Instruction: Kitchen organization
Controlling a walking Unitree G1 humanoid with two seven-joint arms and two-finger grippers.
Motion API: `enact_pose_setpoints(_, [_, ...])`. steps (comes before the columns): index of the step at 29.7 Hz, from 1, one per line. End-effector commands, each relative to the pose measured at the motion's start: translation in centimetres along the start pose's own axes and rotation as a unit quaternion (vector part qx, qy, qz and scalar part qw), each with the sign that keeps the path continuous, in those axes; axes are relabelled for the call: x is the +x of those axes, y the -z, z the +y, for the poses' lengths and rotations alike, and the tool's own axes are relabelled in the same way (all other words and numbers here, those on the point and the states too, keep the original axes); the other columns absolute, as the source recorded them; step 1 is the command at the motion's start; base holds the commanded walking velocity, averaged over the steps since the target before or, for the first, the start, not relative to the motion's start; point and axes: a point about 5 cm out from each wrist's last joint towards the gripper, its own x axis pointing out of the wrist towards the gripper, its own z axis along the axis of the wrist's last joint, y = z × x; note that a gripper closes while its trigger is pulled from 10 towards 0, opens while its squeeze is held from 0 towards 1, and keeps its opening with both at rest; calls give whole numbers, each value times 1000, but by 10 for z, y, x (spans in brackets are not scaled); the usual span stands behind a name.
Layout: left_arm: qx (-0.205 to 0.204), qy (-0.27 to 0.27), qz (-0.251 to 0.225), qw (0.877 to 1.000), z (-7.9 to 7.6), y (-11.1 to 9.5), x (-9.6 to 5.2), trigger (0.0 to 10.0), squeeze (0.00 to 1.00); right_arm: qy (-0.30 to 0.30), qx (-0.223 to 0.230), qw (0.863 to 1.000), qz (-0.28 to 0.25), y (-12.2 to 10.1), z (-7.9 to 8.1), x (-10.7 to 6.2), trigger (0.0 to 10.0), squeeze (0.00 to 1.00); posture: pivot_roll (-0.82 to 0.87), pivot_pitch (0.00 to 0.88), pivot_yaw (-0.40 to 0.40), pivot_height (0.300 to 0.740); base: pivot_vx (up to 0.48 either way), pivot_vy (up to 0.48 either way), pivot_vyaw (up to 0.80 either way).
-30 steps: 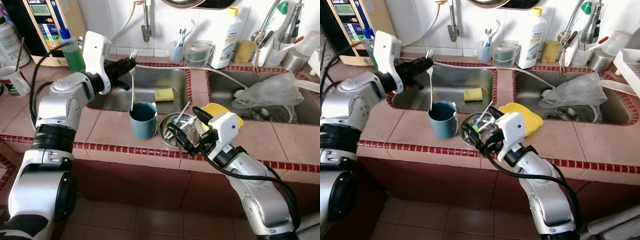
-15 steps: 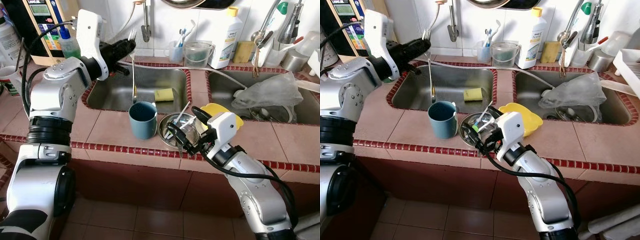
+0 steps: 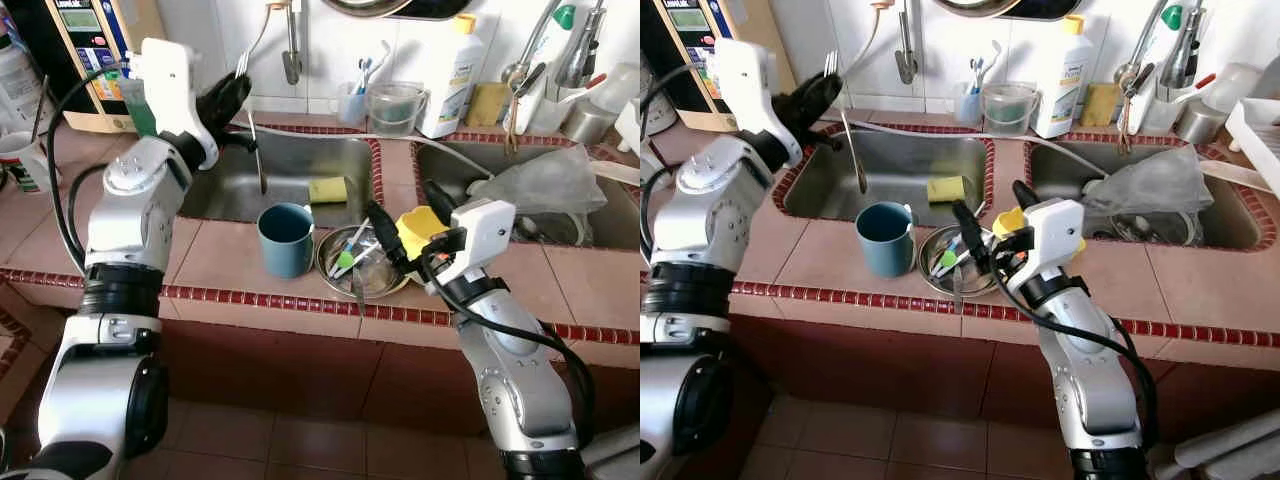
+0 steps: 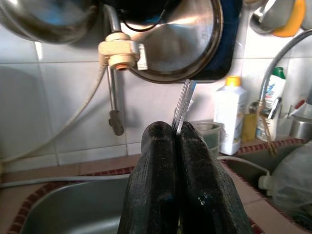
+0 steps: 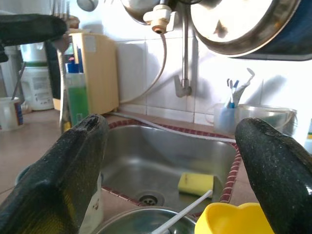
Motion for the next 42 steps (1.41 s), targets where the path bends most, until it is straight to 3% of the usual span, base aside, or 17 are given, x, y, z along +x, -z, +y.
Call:
enact_pose_setpoints(1, [5,-13,-14,1000,-1,-1,-3,10000,0,10,-1,1000,-20,-7,-4,3,10000,0,-69,0,42,740,0,0,0])
enact_pose_setpoints(8, [-5,0,-11,1000,-6,12,-7,10000,0,6,0,1000,-24,-9,-4,6,10000,0,-64,0,31,740,0,0,0])
enact_pose_setpoints(16, [-21,17,-20,999,-9,7,-3,10000,0,-3,0,1000,-23,-9,-1,7,10000,0,-70,0,34,740,0,0,0])
enact_pose_setpoints(42, [-31,20,-24,999,-9,4,3,10000,0,-3,-5,1000,-22,-10,-4,6,10000,0,-79,0,37,740,273,0,0])
